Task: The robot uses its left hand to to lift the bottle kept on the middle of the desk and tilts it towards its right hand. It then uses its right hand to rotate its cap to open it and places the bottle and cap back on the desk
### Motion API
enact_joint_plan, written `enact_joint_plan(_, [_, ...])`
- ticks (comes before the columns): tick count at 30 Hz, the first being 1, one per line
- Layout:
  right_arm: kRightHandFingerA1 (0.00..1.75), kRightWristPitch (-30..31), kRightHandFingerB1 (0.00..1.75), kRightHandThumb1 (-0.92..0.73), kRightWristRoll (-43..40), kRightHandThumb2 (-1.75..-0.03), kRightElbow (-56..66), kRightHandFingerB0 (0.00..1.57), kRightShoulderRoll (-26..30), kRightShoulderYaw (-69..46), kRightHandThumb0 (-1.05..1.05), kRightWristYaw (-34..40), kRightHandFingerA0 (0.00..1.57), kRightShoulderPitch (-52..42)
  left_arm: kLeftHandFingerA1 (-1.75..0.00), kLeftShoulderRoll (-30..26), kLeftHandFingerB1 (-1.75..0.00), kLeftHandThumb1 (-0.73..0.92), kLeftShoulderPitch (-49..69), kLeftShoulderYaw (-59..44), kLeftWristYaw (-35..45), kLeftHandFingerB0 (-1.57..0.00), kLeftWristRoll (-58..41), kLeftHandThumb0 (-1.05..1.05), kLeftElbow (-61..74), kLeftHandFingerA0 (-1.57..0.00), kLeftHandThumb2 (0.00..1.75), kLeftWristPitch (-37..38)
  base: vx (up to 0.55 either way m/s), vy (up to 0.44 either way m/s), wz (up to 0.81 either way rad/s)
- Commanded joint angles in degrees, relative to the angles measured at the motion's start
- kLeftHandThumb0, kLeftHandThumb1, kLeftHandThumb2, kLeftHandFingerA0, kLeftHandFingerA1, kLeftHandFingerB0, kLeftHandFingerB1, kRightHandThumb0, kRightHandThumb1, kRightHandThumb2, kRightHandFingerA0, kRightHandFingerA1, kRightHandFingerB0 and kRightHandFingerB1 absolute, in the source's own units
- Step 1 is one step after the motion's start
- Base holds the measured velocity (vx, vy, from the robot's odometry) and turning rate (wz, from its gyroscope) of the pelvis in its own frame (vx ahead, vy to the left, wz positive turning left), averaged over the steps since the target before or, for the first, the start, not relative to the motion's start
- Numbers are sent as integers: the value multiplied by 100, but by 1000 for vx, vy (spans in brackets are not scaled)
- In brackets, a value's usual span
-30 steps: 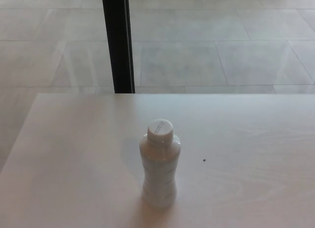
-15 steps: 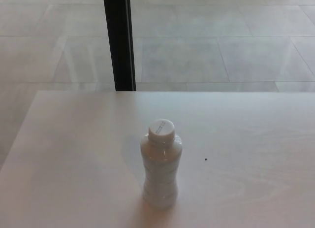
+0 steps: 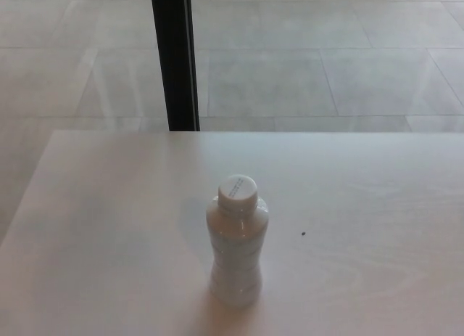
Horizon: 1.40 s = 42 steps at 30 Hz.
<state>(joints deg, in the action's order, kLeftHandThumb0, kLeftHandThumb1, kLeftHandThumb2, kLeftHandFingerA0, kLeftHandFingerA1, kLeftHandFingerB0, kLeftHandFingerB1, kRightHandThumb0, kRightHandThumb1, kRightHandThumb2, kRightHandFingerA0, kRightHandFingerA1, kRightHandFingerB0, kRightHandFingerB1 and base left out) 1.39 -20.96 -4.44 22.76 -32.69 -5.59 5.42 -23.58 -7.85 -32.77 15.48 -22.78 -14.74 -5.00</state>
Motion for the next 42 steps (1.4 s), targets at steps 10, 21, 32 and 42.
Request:
enact_joint_plan(10, [39, 1428, 28, -90, -72, -68, 1550, 22, -739, 1652, -80, 165, 14, 271, -22, 874, -16, 62, -142, 2145, -505, 0, 119, -85, 2271, 0, 99, -1888, 0, 0, 0])
enact_joint_plan(21, [43, 1699, 30, -86, -43, -67, 1652, 29, -948, 1899, -78, 225, 22, 238, -13, 685, -17, 63, -138, 3519, -447, -9, 933, -98, 2125, 0, 100, -2169, 0, 0, 0])
enact_joint_plan(32, [51, 1810, 33, -85, 156, -65, 1713, 39, -1232, 2017, -75, 428, 33, 286, -18, 915, -12, 60, -625, 4361, -695, -6, 1464, -101, 1791, 0, 102, -2380, 0, 0, 0])
enact_joint_plan(42, [66, 1739, 36, -82, 368, -65, 1727, 42, -1566, 2085, -72, 645, 35, 197, -16, 1379, -6, 60, -815, 4649, -806, -3, 1781, -103, 1402, 0, 103, -2444, 0, 0, 0])
